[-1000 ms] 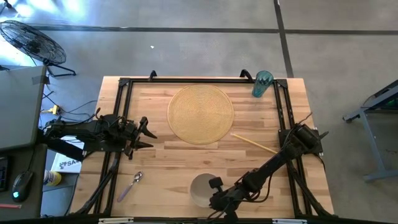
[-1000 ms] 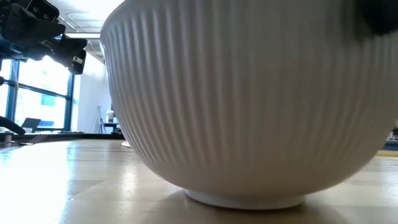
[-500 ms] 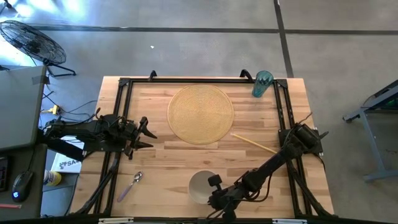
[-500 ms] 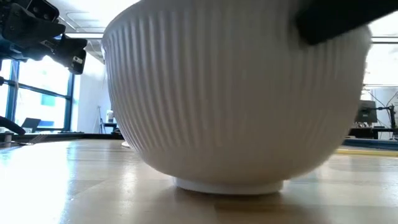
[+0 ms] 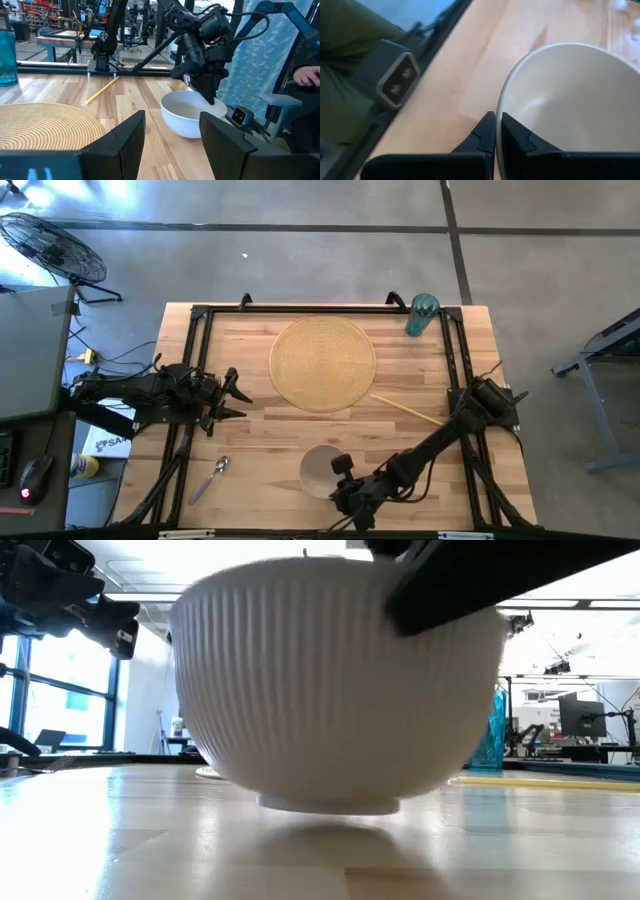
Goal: Pick & Place Utensil
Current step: Put the white bowl on the brown mat
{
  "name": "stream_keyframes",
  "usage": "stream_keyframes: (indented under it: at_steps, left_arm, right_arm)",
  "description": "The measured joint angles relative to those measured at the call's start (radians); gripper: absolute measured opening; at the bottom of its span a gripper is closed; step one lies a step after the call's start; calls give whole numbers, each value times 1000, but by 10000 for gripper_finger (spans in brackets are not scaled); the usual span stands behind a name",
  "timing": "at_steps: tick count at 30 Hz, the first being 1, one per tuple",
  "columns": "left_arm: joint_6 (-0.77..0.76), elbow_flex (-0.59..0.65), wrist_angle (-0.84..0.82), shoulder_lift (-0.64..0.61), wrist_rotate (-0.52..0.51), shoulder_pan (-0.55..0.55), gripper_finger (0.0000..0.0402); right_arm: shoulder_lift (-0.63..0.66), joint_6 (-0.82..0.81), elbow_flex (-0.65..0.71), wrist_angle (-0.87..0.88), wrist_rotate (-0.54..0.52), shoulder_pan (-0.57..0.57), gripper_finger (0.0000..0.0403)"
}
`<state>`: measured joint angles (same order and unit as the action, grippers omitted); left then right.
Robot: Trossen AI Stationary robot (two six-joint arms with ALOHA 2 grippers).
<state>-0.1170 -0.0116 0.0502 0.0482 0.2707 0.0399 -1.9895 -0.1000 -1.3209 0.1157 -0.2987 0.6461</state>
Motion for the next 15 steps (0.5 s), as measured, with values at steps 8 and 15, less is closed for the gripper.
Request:
stream_keyframes:
  at_steps: [8,15]
  left_arm:
    - [0,0,0,0,-1,0,186]
    - [0,0,0,0,-5,0,186]
  right_arm:
    - [55,76,0,35,-23,-82,6]
    - [103,80,0,81,-26,-240,6]
